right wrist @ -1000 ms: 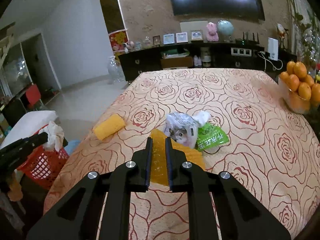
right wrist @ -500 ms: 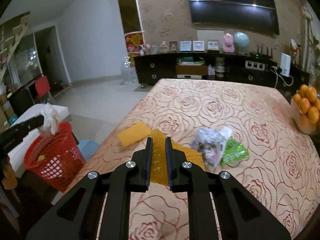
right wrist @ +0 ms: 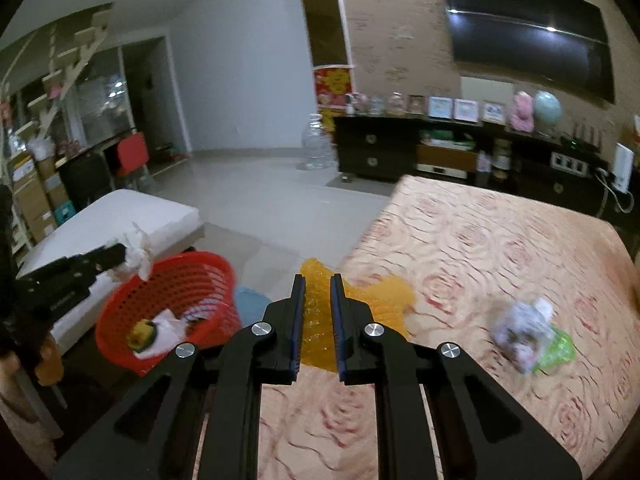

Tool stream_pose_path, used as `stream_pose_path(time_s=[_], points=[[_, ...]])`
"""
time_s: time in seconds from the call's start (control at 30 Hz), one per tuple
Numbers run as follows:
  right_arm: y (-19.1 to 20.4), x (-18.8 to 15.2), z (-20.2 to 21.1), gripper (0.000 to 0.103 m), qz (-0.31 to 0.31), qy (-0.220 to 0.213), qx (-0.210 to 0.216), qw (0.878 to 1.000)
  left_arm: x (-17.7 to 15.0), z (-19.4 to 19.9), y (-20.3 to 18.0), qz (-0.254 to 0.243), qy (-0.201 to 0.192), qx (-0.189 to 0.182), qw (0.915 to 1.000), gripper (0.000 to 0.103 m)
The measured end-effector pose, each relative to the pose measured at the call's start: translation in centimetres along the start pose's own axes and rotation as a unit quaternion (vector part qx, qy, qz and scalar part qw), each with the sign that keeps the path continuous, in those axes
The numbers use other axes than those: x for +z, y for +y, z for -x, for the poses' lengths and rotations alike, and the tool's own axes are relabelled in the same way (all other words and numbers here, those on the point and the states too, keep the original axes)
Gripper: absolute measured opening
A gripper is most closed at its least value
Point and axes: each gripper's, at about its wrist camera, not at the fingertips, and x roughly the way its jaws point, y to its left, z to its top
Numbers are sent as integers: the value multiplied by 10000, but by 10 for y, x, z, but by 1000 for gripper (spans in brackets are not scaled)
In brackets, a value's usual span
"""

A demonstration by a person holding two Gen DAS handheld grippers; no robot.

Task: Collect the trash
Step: 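Carry the white net in the left tool and yellow net in the right tool to the basket, then open the left tool over the basket while the right tool releases the yellow net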

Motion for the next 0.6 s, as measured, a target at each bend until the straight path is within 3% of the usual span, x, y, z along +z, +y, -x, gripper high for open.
stream_pose_path(time_s=[0.27, 0.6], points=[[57, 16, -29, 13, 258, 72, 569, 9980, -10, -12, 31, 290, 289, 197, 9990, 13], [97, 20, -60, 13, 322, 410, 1080, 9928, -17, -23, 38, 320, 605, 307, 9972, 13]])
